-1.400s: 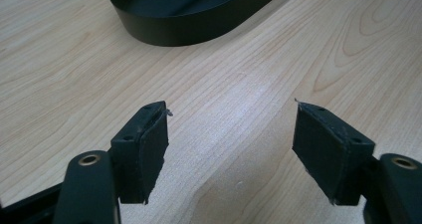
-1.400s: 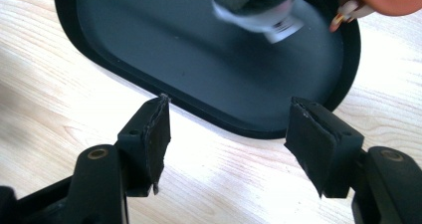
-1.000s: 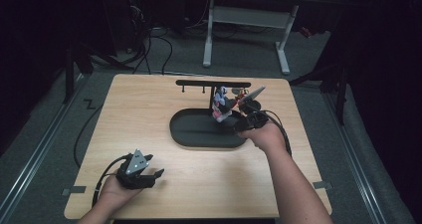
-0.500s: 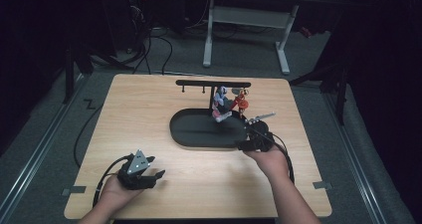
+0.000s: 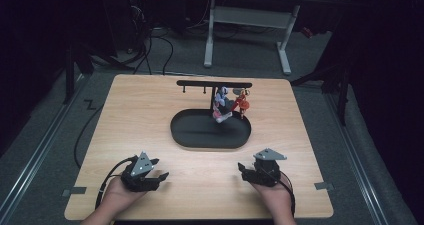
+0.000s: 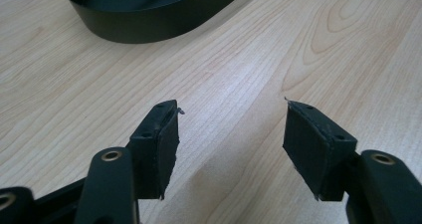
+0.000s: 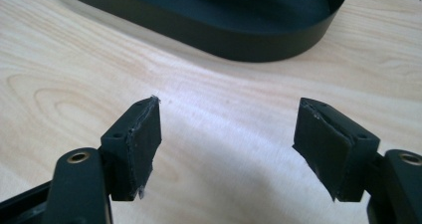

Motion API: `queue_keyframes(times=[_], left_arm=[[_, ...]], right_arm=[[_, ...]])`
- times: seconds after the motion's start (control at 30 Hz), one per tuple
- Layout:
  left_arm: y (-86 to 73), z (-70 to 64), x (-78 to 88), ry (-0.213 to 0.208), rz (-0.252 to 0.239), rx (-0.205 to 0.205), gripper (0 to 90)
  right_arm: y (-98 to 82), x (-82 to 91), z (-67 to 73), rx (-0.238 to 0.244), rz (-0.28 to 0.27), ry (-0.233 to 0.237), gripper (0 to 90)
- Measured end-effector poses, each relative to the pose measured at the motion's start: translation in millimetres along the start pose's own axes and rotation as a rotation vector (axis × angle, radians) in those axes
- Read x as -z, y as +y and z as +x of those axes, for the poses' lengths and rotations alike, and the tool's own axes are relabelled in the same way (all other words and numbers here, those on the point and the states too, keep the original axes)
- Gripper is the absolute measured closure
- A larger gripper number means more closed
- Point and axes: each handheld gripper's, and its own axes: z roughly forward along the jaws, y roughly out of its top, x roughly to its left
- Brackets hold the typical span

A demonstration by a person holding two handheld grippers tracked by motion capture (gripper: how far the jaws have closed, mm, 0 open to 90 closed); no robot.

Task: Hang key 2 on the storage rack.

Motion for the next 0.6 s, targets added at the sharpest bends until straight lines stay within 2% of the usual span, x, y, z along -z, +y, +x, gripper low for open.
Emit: queue_keyframes(times=[0.1, 0.13, 0.17, 0.23, 0.27, 0.33, 0.43, 0.6], left_arm=[[0.0, -2.5, -0.4, -0.005, -0.01, 0.004, 37.8], [0.4, -3.1, -0.3, -0.009, -0.011, 0.008, 37.6], [0.4, -3.8, -0.6, -0.014, -0.015, 0.012, 37.3], [0.5, -5.2, -1.8, -0.018, -0.014, 0.015, 37.0], [0.9, -6.1, -2.8, -0.017, -0.008, 0.013, 36.7], [1.3, -6.9, -5.1, -0.012, -0.007, 0.021, 35.9], [1.6, -9.3, -6.9, -0.012, 0.005, 0.015, 34.8], [0.7, -10.7, -4.9, -0.014, 0.001, 0.009, 34.2]], right_arm=[[-23.9, 5.7, 6.4, -0.016, -0.106, -0.046, 28.3], [-29.9, 6.3, 8.4, -0.013, -0.109, -0.046, 28.3], [-29.7, 6.5, 9.6, -0.009, -0.078, -0.009, 25.0], [-31.0, 6.9, 12.0, 0.056, -0.078, -0.028, 26.3], [-31.1, 6.2, 11.8, 0.055, -0.079, -0.028, 26.2], [-29.7, 3.5, 11.4, 0.027, -0.091, 0.002, 26.0], [-27.8, 0.5, 13.8, 0.059, -0.095, -0.01, 26.1], [-28.3, 1.6, 13.6, 0.031, -0.11, -0.006, 26.4]])
